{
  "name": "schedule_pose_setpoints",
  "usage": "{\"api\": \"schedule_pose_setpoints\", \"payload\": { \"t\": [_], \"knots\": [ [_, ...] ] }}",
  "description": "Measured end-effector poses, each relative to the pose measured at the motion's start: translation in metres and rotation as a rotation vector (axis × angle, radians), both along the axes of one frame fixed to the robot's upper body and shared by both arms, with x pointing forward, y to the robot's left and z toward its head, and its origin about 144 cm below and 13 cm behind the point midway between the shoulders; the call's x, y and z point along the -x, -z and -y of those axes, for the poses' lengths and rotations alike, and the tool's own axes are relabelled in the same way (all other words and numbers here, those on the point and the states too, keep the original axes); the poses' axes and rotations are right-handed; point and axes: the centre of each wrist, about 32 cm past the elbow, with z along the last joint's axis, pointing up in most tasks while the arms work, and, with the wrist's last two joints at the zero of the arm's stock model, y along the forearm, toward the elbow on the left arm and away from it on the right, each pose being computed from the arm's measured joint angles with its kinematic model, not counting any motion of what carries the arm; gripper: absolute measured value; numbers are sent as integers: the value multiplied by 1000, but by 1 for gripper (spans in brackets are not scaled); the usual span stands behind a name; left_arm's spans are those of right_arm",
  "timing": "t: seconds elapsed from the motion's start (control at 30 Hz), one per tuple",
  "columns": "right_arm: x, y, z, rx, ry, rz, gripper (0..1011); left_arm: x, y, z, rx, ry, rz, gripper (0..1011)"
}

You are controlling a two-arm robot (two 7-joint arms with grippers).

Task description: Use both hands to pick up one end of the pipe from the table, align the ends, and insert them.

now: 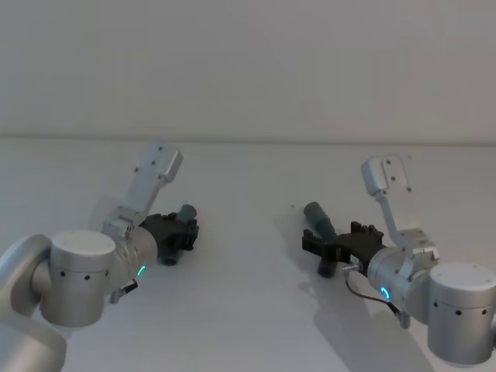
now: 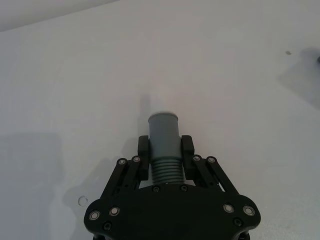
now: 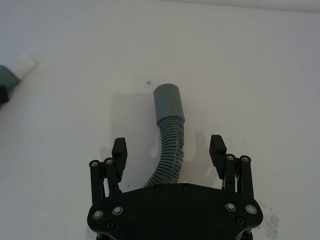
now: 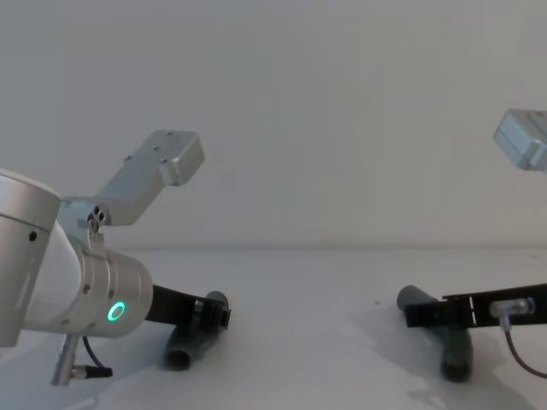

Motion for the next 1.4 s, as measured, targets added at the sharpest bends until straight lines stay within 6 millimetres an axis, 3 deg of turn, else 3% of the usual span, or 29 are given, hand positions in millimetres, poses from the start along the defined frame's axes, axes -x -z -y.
{"api": "schedule_pose_setpoints", "payload": {
  "t": [1.4],
  "knots": [
    [-5, 10, -8, 19, -8, -24, 994, 0, 0, 0, 0, 0, 0, 361]
  ]
}}
